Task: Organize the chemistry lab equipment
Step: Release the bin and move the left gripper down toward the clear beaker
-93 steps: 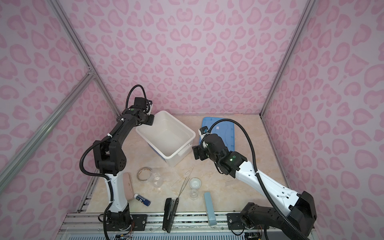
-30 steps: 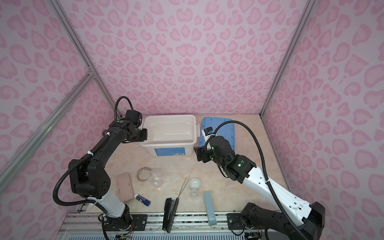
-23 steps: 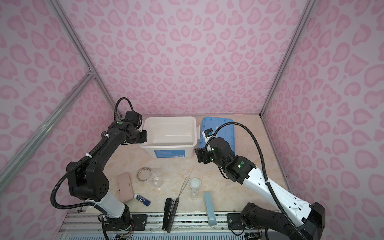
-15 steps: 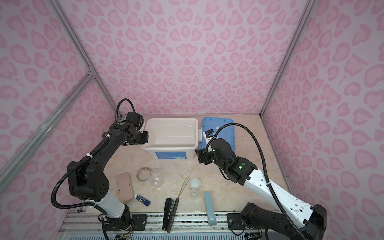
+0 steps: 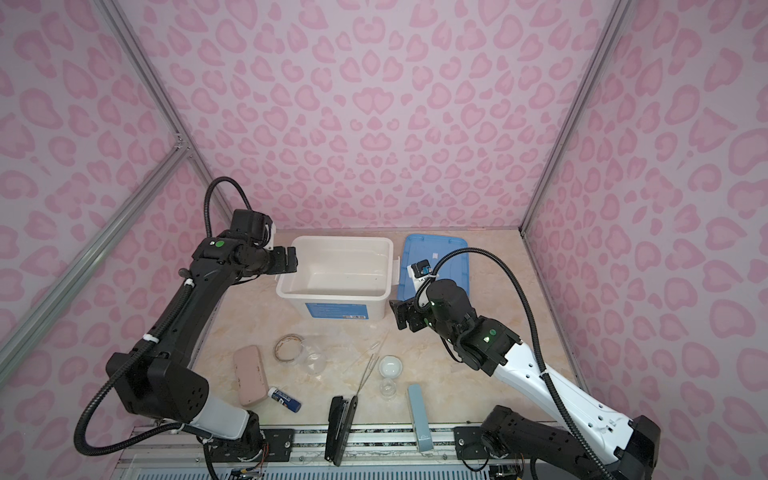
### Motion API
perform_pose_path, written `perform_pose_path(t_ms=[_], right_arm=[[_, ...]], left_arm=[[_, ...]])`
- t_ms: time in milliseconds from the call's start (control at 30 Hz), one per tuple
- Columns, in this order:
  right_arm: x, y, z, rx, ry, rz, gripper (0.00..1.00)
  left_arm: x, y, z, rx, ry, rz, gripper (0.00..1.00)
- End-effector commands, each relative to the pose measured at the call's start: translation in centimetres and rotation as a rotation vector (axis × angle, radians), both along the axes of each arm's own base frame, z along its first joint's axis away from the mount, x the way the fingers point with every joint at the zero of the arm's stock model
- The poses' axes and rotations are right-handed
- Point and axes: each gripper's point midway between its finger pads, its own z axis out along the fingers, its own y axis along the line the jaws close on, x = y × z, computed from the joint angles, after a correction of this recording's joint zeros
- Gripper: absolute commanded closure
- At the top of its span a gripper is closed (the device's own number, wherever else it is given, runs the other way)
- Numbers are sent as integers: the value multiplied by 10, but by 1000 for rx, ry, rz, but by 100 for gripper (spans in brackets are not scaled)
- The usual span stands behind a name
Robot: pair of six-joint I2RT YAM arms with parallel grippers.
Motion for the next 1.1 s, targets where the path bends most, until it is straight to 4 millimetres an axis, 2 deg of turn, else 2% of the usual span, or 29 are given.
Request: perform_pose_path(t_ms=[0, 67, 167, 233, 300, 367, 433, 467, 600, 733, 800, 900, 1067], right_arm=[[2, 0, 1, -13, -10, -2, 4], [1, 2, -2, -10, 11, -2, 3], [-3, 3, -1, -9, 17, -3, 2], [-5, 3, 0, -2, 14, -7, 2], [-9, 6, 0, 13, 18, 4, 2], [-12, 8, -1, 15, 26, 7, 2], [-15, 8, -2, 1, 41, -3, 2], [-16, 7, -2, -11, 43, -9, 2], [-23, 11, 1, -39, 21, -26, 2], [-27, 17, -3, -75, 0, -32, 2], [-26, 21, -7, -81, -2, -29, 2], [-27, 27, -12, -80, 7, -16, 2], [-26, 30, -14, -88, 10, -8, 2]], left_arm=[[-16, -12, 8, -94, 21, -6, 2], [-29, -25, 13, -163, 15, -36, 2], [-52, -33, 12, -222, 13, -45, 0], [-68, -25, 11, -188, 8, -22, 1], [-83, -19, 5, -177, 16, -4, 2], [-104, -27, -8, -233, 65, -25, 2], [-121, -27, -17, -260, 87, -2, 0], [-129, -25, -20, -262, 88, 14, 4], [-153, -23, -32, -346, 122, 116, 4], [-165, -39, -40, -422, 156, 100, 3], [-169, -43, -54, -364, 181, 64, 3], [-174, -39, -85, -240, 261, 70, 3], [-181, -53, -122, -274, 311, 112, 3]])
